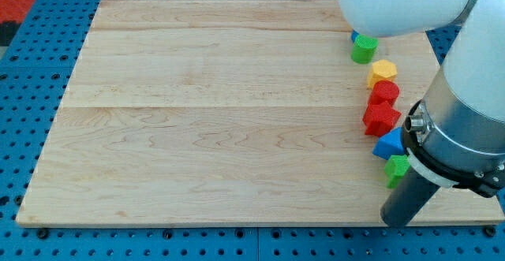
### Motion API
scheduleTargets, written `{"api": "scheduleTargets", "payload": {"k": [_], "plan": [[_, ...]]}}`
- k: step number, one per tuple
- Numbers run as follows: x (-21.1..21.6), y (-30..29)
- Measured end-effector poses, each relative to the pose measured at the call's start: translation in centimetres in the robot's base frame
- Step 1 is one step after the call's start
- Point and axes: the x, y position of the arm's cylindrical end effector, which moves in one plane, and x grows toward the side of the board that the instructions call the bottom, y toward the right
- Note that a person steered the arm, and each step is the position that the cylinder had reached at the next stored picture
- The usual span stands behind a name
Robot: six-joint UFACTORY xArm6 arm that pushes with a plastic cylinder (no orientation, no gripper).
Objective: Move the stars and triangle to the left side
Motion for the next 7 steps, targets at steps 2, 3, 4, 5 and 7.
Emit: {"api": "scheduleTargets", "payload": {"k": [2,3,4,5,7], "plan": [[0.0,0.1],[0.0,0.5],[0.1,2.2],[0.0,2.7],[-1.6,9.1]]}}
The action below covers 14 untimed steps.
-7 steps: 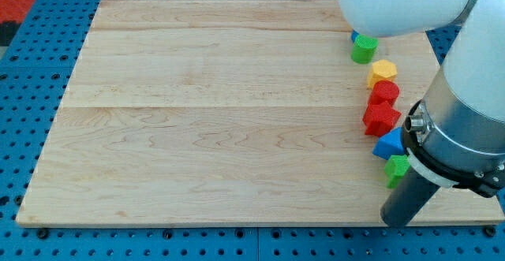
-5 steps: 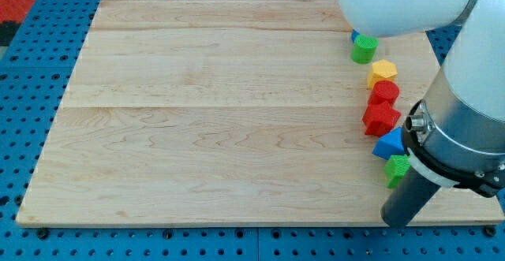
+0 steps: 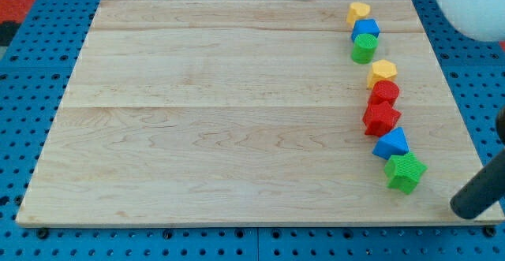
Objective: Move the stars and triangle to the left side
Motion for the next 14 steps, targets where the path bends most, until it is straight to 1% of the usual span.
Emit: {"api": "scheduleTargets", "payload": {"k": [1,2,3,5,6,7,8,9,10,11,12,13,14], "plan": [[-2.8,-0.3],[-3.9,-4.8],[-2.6,-10.3],[-4.2,-21.3],[-4.9,-28.0],[-4.9,-27.6],[-4.1,-21.6],[-4.1,-12.9],[-3.6,-8.0],[-2.5,-1.9],[-6.7,-1.8],[-7.2,-2.9],[-7.2,-7.7]]}}
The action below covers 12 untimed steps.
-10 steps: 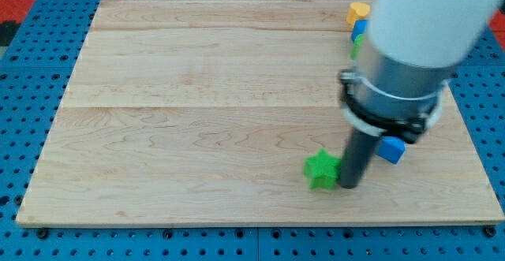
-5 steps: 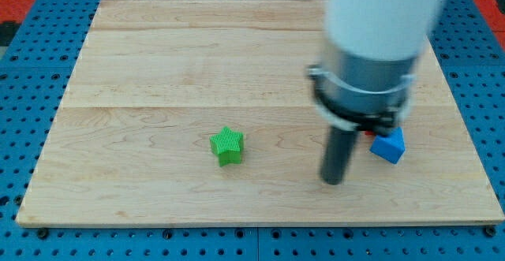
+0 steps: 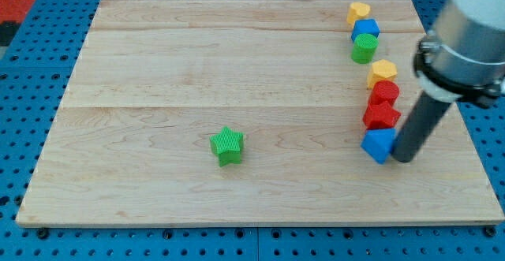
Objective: Move the stars and triangle to the left side
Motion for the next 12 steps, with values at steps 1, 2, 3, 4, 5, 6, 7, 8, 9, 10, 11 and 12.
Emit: {"api": "scheduleTargets", "payload": {"k": [1,2,3,4,5,6,7,8,9,10,11,12], "plan": [[0.0,-5.0],[0.0,-10.8],[0.0,-14.9],[-0.4,-17.4],[-0.8,-18.6],[-0.9,-18.9],[-0.3,-16.4],[0.1,-8.7],[0.1,-3.7],[0.2,2.4],[-2.6,7.6],[-5.2,7.5]]}}
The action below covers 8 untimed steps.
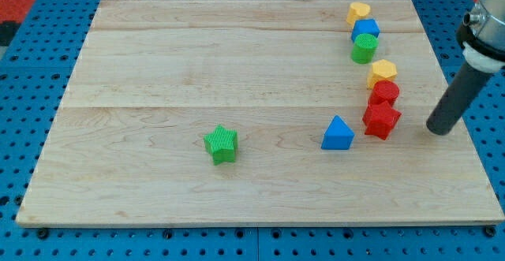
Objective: Move the stars and triangle to the left side
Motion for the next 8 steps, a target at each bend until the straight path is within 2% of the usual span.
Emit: {"api": "scheduleTargets", "payload": {"k": [1,2,3,5,7,8], "plan": [[-0.3,-5.0],[-0.2,-12.9],[2.7,-19.1],[4.4,-25.4],[4.4,-14.2],[8.1,-15.1]]}}
